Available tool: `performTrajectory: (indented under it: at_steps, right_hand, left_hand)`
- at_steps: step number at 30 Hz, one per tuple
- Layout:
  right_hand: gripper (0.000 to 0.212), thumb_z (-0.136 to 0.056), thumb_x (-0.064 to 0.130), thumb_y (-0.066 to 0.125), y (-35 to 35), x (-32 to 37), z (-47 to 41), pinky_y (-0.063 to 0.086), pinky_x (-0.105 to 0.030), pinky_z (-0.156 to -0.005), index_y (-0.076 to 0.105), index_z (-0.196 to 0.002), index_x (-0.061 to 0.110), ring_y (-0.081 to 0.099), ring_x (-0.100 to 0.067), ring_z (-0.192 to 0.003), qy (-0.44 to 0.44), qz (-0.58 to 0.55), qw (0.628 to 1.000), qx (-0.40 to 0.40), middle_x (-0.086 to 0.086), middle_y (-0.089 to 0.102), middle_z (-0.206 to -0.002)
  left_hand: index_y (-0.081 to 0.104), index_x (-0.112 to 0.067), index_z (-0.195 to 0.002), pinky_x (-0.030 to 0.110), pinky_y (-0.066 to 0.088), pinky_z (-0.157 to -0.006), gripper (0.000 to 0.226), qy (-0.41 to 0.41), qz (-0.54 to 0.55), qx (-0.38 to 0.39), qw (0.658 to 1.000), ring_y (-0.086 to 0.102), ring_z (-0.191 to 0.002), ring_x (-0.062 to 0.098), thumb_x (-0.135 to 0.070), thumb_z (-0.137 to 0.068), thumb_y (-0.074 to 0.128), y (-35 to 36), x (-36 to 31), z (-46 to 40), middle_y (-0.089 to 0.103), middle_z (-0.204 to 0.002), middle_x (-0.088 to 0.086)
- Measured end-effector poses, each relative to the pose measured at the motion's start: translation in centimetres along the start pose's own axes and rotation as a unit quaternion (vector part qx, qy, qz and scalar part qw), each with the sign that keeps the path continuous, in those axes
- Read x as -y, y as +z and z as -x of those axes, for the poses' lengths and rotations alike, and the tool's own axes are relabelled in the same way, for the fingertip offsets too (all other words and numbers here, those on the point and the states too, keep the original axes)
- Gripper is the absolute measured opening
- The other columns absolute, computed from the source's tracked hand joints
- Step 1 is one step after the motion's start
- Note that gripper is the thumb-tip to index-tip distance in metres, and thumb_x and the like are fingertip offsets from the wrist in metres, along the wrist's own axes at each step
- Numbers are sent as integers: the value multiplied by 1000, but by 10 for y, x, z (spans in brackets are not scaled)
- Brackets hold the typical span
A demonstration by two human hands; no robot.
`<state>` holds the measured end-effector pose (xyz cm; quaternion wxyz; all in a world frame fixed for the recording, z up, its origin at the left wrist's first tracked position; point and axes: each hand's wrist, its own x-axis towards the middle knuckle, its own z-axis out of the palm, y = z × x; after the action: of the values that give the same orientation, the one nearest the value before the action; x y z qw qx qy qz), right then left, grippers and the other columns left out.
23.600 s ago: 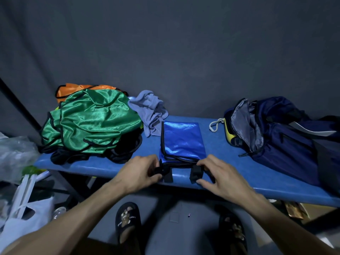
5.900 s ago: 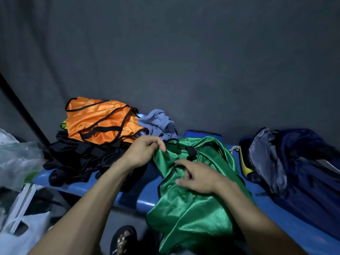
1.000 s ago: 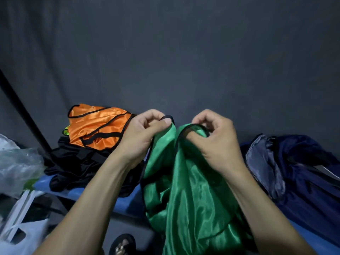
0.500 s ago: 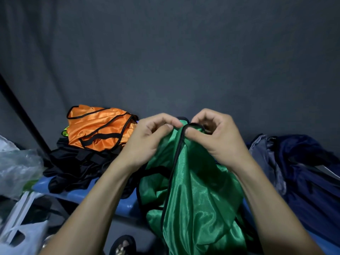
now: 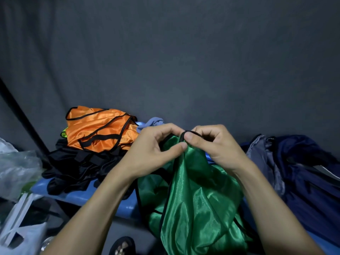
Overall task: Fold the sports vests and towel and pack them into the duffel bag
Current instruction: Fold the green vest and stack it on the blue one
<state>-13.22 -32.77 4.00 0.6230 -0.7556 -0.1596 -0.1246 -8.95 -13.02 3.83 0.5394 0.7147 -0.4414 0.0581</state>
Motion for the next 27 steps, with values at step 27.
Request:
performTrajectory:
  at_steps: [27]
  right_hand:
    - [25, -84, 29, 76, -25, 245, -20, 39, -25, -64, 71, -66, 12, 50, -19, -69, -189, 88, 977, 47, -10, 58, -73]
  left_hand:
    - [78, -15, -80, 21, 51, -73, 16, 54, -55, -15, 997, 64, -74, 6, -5, -87, 68, -155, -198, -52, 75, -81, -2]
